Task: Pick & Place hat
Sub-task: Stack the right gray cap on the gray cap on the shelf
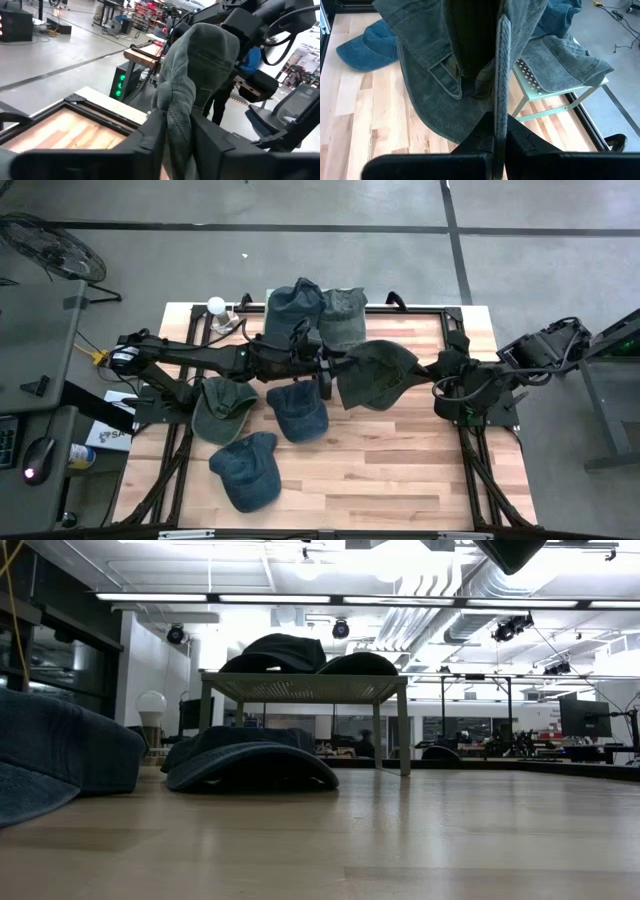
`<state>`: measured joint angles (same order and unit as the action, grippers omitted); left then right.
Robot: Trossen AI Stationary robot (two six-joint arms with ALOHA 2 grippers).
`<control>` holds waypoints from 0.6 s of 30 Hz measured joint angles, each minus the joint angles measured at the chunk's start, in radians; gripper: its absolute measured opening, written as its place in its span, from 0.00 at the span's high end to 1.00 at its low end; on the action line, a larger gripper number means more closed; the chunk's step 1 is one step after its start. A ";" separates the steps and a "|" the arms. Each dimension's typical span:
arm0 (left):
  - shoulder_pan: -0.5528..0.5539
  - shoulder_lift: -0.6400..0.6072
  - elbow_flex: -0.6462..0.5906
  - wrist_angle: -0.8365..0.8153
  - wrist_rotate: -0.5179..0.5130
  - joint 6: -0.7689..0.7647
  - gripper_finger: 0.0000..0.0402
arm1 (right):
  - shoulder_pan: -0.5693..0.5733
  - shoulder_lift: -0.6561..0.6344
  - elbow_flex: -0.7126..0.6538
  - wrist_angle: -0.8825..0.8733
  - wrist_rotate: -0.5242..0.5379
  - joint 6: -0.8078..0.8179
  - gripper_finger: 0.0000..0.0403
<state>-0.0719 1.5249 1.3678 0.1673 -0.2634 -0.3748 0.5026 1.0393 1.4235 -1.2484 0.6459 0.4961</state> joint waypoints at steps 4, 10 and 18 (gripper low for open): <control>0.000 0.000 0.000 -0.005 0.000 0.010 0.95 | 0.000 0.000 0.000 0.000 0.000 0.000 0.99; 0.000 0.000 0.000 -0.006 0.000 0.035 0.98 | 0.000 0.000 0.000 0.000 0.001 0.000 0.96; 0.000 0.000 0.000 -0.014 -0.004 0.037 0.99 | 0.000 0.000 0.000 0.001 0.001 0.026 0.89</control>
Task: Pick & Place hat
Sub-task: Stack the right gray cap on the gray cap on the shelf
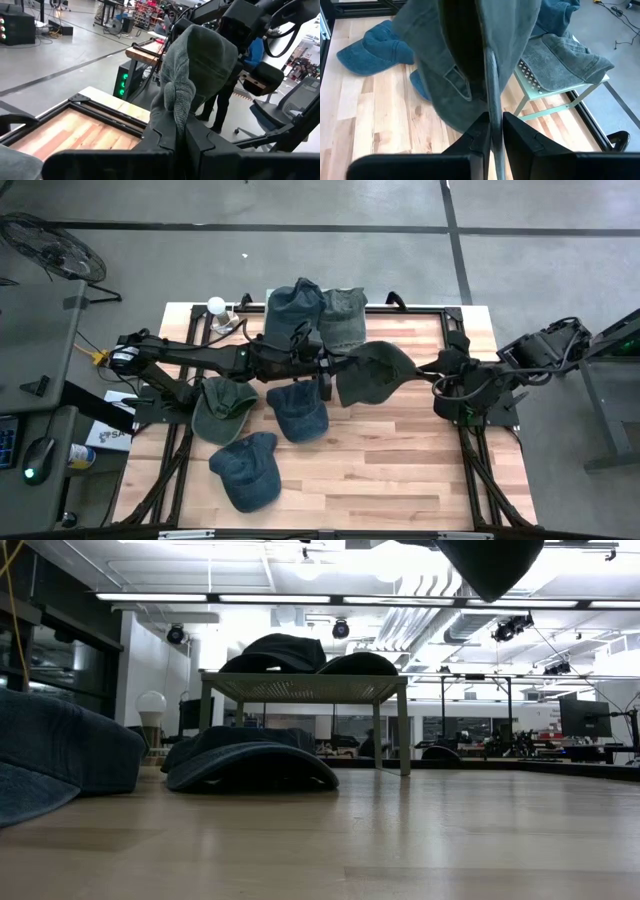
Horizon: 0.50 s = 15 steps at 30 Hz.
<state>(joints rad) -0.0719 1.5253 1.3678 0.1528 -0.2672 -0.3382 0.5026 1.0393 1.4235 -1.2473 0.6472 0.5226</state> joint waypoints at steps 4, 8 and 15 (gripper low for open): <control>0.000 0.000 0.000 0.000 -0.002 -0.003 1.00 | 0.000 -0.011 0.000 0.000 -0.007 0.001 0.90; 0.000 0.000 0.000 0.000 -0.004 -0.007 1.00 | 0.000 -0.040 0.000 -0.004 -0.007 0.019 0.91; 0.000 0.000 0.000 0.001 -0.004 -0.015 1.00 | 0.000 -0.108 0.000 -0.033 -0.007 0.056 0.91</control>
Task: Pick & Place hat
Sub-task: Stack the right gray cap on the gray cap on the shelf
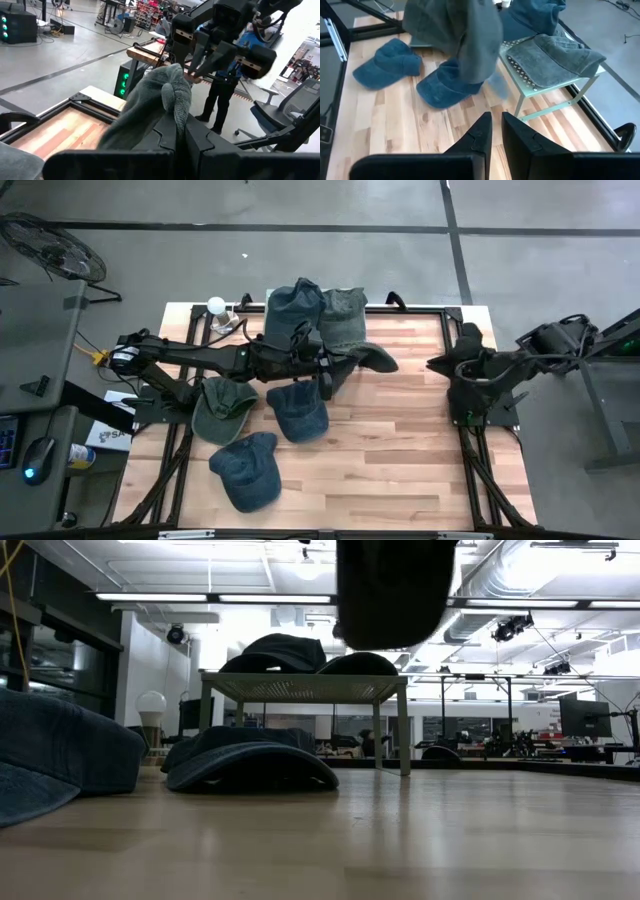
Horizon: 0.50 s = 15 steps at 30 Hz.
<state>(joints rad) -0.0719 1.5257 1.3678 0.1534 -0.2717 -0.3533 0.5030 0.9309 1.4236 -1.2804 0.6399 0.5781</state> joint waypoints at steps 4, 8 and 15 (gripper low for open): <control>0.000 0.000 0.000 0.008 -0.032 -0.022 1.00 | 0.000 -0.030 0.000 -0.005 -0.001 0.002 0.94; 0.000 0.000 0.000 0.037 -0.078 -0.025 1.00 | 0.000 -0.046 0.000 -0.026 0.032 0.022 0.97; 0.000 0.000 0.000 0.060 -0.238 -0.120 1.00 | 0.000 -0.040 0.000 -0.039 0.194 0.035 0.99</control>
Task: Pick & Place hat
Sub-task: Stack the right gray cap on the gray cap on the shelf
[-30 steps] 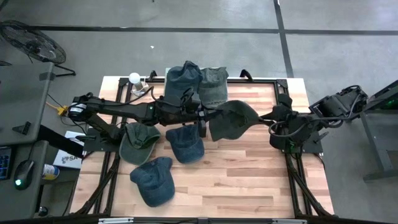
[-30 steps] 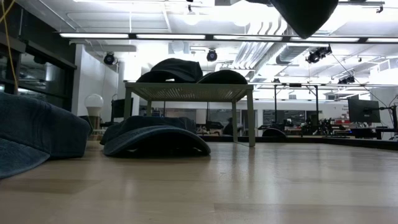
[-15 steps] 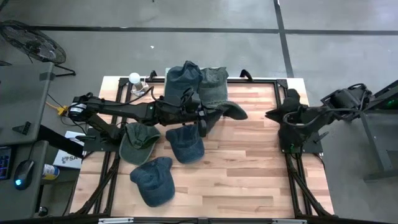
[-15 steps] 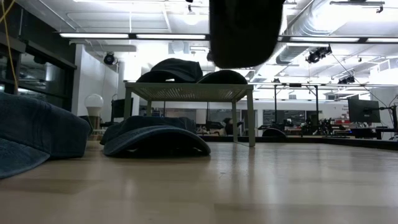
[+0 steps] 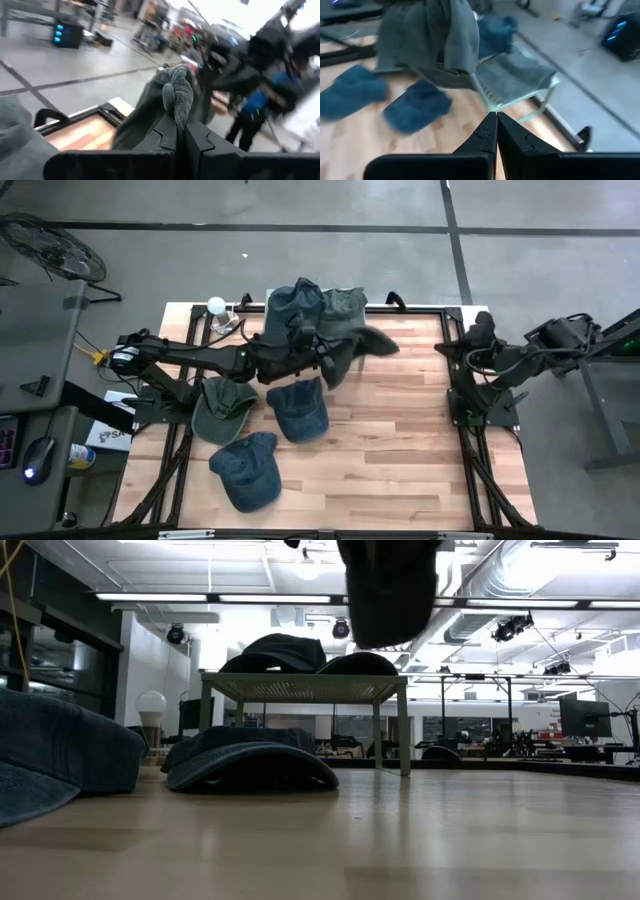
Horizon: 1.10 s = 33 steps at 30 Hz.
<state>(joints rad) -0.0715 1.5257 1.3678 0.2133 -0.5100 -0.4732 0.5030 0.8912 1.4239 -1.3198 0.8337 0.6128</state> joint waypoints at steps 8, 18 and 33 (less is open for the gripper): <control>0.000 0.062 0.000 0.164 -0.085 -0.058 1.00 | 0.002 0.077 0.000 0.161 0.076 -0.105 0.99; 0.021 0.125 0.000 0.296 -0.064 -0.119 1.00 | 0.001 0.179 0.000 0.372 -0.022 -0.242 0.92; 0.019 0.125 0.000 0.363 0.008 -0.081 1.00 | -0.011 0.404 0.000 0.695 0.147 -0.379 0.38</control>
<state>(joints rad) -0.0521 1.6503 1.3682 0.5759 -0.5024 -0.5543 0.4917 1.2951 1.4239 -0.6243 0.9803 0.2340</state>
